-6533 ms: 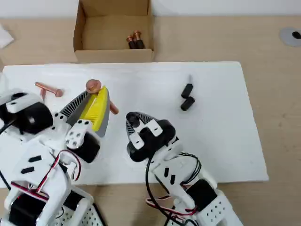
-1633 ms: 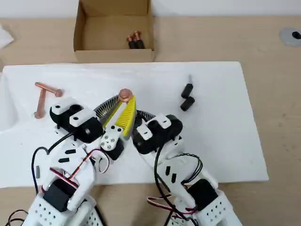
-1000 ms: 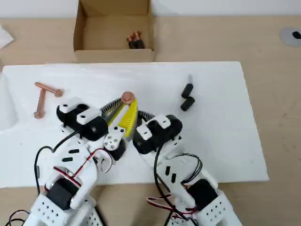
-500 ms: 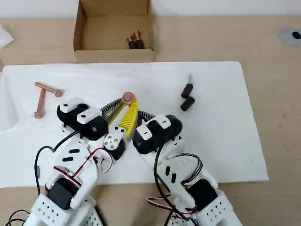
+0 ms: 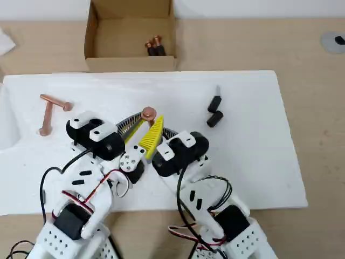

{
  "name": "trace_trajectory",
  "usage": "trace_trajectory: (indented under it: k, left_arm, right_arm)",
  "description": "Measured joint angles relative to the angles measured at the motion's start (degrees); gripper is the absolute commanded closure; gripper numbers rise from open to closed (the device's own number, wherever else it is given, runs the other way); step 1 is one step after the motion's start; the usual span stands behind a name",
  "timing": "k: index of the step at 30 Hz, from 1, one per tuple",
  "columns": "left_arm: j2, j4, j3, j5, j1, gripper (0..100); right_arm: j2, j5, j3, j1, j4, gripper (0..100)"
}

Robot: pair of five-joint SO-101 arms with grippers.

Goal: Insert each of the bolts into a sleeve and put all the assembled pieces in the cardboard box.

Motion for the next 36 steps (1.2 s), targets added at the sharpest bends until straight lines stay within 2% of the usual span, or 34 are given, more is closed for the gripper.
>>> trace_trajectory:
  k: [9,20,25,30,36]
  left_arm:
    - [0.0,13.7,-1.8,0.0,0.0,81]
    - [0.0,14.9,-3.9,0.0,-3.5,84]
    - [-0.1,14.9,-7.5,0.0,-7.5,100]
    - [0.0,14.9,-7.9,0.0,-13.9,100]
    - [0.0,18.2,-7.9,-0.3,-27.8,97]
  right_arm:
    - [0.1,0.0,0.1,0.1,0.1,98.8]
    - [0.0,0.0,-0.3,0.0,0.1,98.8]
    - [0.0,-1.7,-0.6,0.0,0.1,98.8]
    - [2.1,0.8,-6.1,0.0,-1.8,98.8]
    - [25.6,1.3,-25.3,4.8,-5.9,98.8]
